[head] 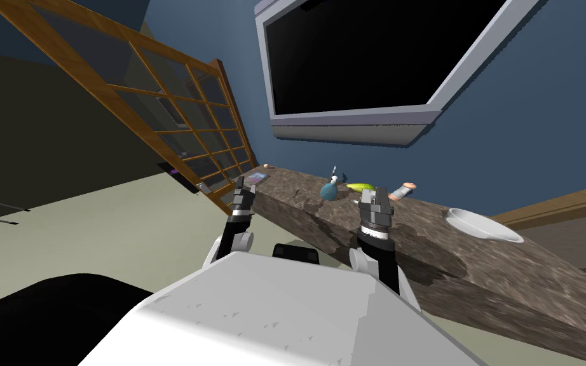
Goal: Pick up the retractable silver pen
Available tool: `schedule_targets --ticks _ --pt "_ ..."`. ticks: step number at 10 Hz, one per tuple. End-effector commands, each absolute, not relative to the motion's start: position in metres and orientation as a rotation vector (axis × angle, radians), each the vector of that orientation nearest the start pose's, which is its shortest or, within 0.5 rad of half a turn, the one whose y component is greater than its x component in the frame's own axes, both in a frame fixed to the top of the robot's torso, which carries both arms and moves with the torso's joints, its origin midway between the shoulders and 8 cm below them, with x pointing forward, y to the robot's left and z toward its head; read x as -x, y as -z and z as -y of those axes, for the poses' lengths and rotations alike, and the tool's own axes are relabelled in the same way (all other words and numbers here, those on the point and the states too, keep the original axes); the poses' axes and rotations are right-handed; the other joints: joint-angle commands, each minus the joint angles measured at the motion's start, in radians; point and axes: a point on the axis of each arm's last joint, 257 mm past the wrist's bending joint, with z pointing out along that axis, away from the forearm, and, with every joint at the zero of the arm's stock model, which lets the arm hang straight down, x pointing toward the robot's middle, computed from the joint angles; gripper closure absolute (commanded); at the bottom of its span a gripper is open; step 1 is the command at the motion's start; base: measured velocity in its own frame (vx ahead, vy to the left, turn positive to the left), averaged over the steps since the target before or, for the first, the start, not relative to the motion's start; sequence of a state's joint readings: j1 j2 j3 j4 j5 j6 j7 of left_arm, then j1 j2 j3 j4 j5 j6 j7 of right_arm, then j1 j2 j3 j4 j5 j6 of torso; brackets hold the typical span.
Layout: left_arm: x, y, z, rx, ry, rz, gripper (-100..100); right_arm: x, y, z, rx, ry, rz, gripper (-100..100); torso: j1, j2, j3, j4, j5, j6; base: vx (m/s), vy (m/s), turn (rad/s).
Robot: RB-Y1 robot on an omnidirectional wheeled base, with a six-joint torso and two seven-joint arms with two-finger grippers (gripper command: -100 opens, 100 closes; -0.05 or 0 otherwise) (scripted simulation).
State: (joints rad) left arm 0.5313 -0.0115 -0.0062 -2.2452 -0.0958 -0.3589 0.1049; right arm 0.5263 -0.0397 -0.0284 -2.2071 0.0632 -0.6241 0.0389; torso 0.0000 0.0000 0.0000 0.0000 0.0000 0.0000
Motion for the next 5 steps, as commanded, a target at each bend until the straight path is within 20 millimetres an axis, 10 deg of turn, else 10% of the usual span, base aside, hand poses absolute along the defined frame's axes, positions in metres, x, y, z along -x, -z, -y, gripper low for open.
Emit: schedule_targets --ticks 1,5 --pt "-0.375 0.035 -0.276 0.817 1.289 -0.789 -100 -0.335 -0.007 0.278 -0.545 -1.203 -0.675 0 0.0 0.0 0.0 0.0 0.0 0.0 -0.013 -0.011 0.003" --pt "-0.403 0.052 -0.263 0.852 1.367 -0.869 -100 -0.335 -0.007 0.278 -0.545 -1.203 -0.674 0 -0.002 0.002 0.001 0.0 0.0 0.0 -0.041 -0.033 0.007"
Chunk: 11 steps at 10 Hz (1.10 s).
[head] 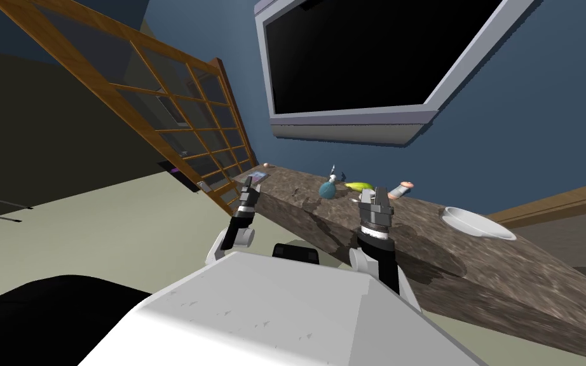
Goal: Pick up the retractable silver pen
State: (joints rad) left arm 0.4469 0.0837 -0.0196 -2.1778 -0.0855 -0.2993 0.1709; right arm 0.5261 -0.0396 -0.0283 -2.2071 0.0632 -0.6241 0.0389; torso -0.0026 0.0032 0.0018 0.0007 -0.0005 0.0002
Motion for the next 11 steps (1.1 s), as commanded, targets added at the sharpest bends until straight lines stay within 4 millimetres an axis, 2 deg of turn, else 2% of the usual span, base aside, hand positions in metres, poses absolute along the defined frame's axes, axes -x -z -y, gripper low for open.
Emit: schedule_targets --ticks 1,2,3,5,6,7,8,10,11 --pt "-0.414 0.059 -0.259 0.876 1.393 -0.887 -100 -0.335 -0.007 0.278 -0.545 -1.203 -0.674 0 0.0 0.0 0.0 0.0 0.0 0.0 -0.055 -0.054 0.008" --pt "-0.424 0.071 -0.257 0.916 1.415 -0.91 -100 -0.335 -0.007 0.278 -0.545 -1.203 -0.674 0 -0.001 0.0 0.0 0.0 0.0 0.0 -0.06 -0.06 0.01" --pt "-0.425 0.066 -0.255 0.906 1.422 -0.904 -100 -0.335 -0.007 0.278 -0.545 -1.203 -0.674 0 -0.001 0.0 0.0 0.0 0.0 0.0 -0.042 -0.044 0.006" --pt "-0.45 0.082 -0.246 0.984 1.481 -0.936 -100 -0.335 -0.007 0.278 -0.545 -1.203 -0.674 0 0.0 -0.001 -0.001 0.0 0.0 0.0 -0.038 -0.043 0.008" --pt "-0.451 0.082 -0.246 0.984 1.483 -0.936 -100 -0.335 -0.007 0.278 -0.545 -1.203 -0.674 0 -0.001 -0.001 0.0 0.0 0.0 0.0 -0.039 -0.04 0.005" --pt "-0.465 0.094 -0.241 1.038 1.511 -0.954 -100 -0.335 -0.007 0.278 -0.545 -1.203 -0.674 0 0.0 -0.001 0.0 0.0 0.0 0.0 -0.037 -0.042 0.005" --pt "-0.466 0.091 -0.24 1.032 1.515 -0.951 -100 -0.335 -0.007 0.278 -0.545 -1.203 -0.674 0 0.0 -0.001 -0.001 0.0 0.0 0.0 -0.032 -0.034 0.003" --pt "-0.49 0.115 -0.23 1.136 1.56 -0.985 -100 -0.335 -0.007 0.278 -0.545 -1.203 -0.674 0 0.0 -0.001 -0.001 0.0 0.0 0.0 -0.047 -0.041 0.007" --pt "-0.496 0.11 -0.228 1.143 1.578 -0.98 -100 -0.335 -0.007 0.278 -0.545 -1.203 -0.674 0 0.0 -0.001 0.0 0.0 0.0 0.0 -0.036 -0.038 0.006"
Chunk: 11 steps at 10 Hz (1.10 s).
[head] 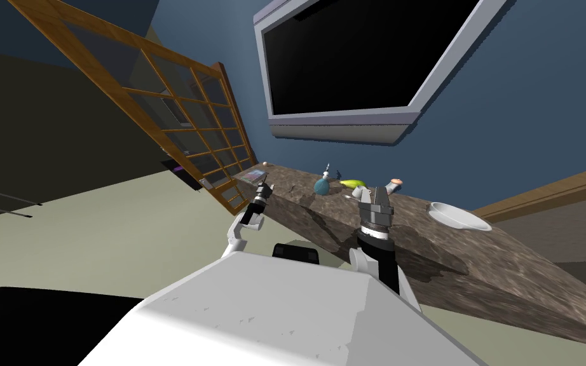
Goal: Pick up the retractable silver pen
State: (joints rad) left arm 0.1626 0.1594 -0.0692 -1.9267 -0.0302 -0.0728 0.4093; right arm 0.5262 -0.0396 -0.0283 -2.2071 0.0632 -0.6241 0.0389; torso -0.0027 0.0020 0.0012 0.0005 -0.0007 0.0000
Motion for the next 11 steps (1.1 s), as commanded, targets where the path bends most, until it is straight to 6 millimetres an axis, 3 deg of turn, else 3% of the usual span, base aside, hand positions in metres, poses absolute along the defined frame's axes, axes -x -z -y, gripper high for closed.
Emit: schedule_targets --ticks 1,2,3,4,11 --pt "-0.508 0.125 -0.222 1.21 1.596 -0.998 -100 -0.335 -0.007 0.278 -0.545 -1.203 -0.674 0 0.0 0.0 0.0 0.0 0.0 0.0 -0.029 -0.044 0.003" --pt "-0.511 0.12 -0.22 1.205 1.608 -0.994 -100 -0.335 -0.007 0.278 -0.545 -1.203 -0.674 0 0.0 0.0 0.0 0.0 0.0 0.0 -0.03 -0.034 0.005" --pt "-0.521 0.135 -0.215 1.28 1.627 -1.008 -100 -0.335 -0.007 0.278 -0.545 -1.203 -0.674 0 0.0 0.0 0.0 0.0 0.0 0.0 -0.027 -0.041 0.003" --pt "-0.527 0.131 -0.212 1.272 1.635 -1.007 -100 -0.335 -0.007 0.278 -0.545 -1.203 -0.674 0 0.0 -0.001 0.0 0.0 0.0 0.0 -0.021 -0.032 0.001" --pt "-0.578 0.171 -0.174 1.572 1.714 -1.053 -100 -0.335 -0.007 0.278 -0.545 -1.203 -0.675 0 0.001 -0.001 -0.001 0.0 0.0 0.0 -0.023 -0.031 0.001"
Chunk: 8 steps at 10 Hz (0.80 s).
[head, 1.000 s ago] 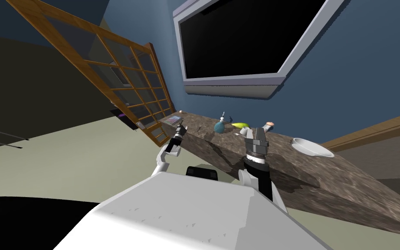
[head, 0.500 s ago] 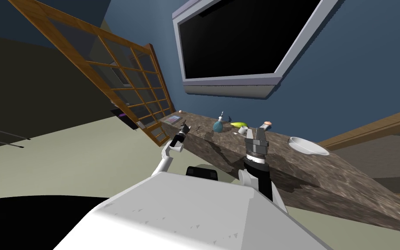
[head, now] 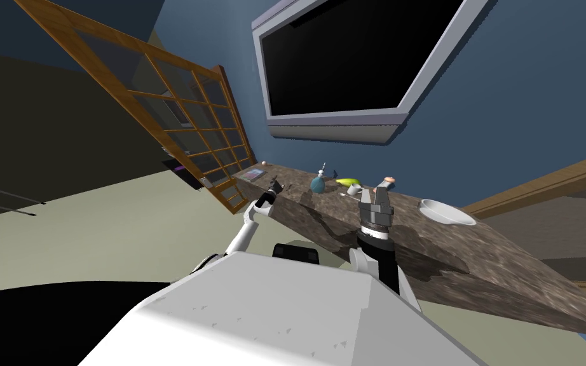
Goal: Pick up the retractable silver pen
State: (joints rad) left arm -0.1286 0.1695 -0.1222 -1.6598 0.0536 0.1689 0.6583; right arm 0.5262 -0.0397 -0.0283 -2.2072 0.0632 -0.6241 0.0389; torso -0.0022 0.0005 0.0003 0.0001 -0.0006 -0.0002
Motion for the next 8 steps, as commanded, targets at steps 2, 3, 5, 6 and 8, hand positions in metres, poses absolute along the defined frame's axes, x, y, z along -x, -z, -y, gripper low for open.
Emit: schedule_targets --ticks 2,3,5,6,8 --pt "-0.59 0.181 -0.163 1.653 1.725 -1.062 -100 -0.335 -0.007 0.278 -0.545 -1.203 -0.675 0 0.0 0.0 0.0 0.0 0.0 0.0 -0.015 -0.025 -0.001" --pt "-0.596 0.186 -0.162 1.667 1.715 -1.07 -100 -0.335 -0.007 0.278 -0.545 -1.203 -0.675 0 0.0 0.0 0.0 0.0 0.0 0.0 -0.011 -0.022 -0.003" --pt "-0.607 0.198 -0.152 1.755 1.712 -1.079 -100 -0.335 -0.007 0.278 -0.545 -1.203 -0.675 0 0.001 -0.001 0.0 0.0 0.0 0.0 -0.004 -0.022 -0.003" --pt "-0.614 0.204 -0.143 1.828 1.717 -1.082 -100 -0.335 -0.007 0.278 -0.545 -1.203 -0.675 0 0.001 -0.001 0.0 0.0 0.0 0.0 0.001 -0.02 -0.002" --pt "-0.625 0.217 -0.133 1.921 1.699 -1.088 -100 -0.335 -0.007 0.278 -0.545 -1.203 -0.675 0 0.001 -0.001 -0.001 0.0 0.0 0.0 0.0 -0.017 -0.004"
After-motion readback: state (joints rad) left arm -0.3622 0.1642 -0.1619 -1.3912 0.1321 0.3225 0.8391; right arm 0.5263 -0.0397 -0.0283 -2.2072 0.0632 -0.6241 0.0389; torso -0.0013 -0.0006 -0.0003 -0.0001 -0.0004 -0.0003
